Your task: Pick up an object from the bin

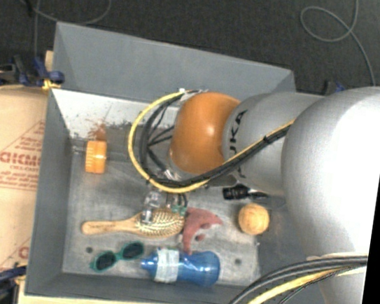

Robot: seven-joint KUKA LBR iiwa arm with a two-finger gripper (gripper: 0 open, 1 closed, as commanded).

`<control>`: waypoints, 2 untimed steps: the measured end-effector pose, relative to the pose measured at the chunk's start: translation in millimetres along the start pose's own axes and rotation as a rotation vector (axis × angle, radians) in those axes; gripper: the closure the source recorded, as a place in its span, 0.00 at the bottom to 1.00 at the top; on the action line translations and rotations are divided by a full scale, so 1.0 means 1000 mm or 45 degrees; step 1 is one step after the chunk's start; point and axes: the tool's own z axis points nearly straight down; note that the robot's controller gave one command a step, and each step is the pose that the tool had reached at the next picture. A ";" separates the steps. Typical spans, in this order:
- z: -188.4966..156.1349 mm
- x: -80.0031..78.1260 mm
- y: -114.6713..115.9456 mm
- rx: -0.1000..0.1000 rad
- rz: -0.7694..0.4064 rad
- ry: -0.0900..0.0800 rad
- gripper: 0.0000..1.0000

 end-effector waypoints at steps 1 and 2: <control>0.000 0.000 0.000 0.000 0.001 0.000 1.00; -0.046 0.001 -0.004 0.006 -0.030 0.010 1.00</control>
Offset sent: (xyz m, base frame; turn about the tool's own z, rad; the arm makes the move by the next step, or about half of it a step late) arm 0.0024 -0.0110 0.1694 -0.0759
